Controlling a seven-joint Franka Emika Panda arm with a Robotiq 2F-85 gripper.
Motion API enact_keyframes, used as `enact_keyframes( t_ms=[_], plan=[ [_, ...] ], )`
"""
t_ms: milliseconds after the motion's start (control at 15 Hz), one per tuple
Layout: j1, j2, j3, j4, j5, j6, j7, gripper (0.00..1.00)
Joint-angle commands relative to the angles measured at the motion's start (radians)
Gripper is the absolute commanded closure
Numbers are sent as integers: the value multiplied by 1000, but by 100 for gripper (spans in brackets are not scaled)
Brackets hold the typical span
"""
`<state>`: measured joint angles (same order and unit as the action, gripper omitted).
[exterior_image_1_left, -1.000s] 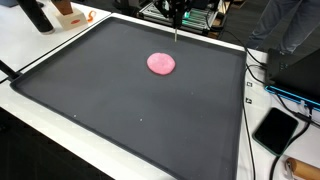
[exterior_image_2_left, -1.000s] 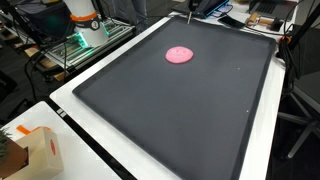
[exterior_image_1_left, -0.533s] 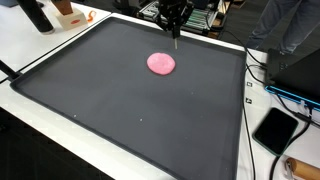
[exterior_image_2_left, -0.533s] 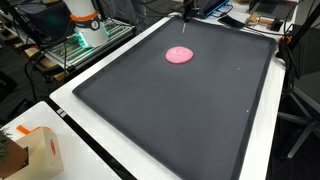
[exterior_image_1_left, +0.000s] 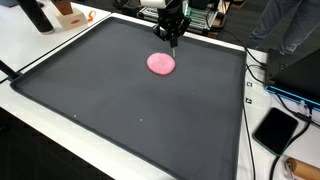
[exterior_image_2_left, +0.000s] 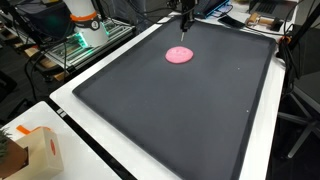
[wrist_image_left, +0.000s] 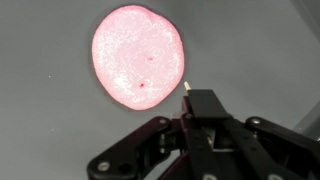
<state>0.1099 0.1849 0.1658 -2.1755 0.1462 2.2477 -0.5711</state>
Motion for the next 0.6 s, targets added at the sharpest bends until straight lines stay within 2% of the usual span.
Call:
enact_keyframes(
  t_ms=[0, 533],
  plan=[
    [0, 15, 4, -31, -20, 65, 49, 97],
    [9, 60, 0, -35, -108, 128, 146, 97]
  ],
)
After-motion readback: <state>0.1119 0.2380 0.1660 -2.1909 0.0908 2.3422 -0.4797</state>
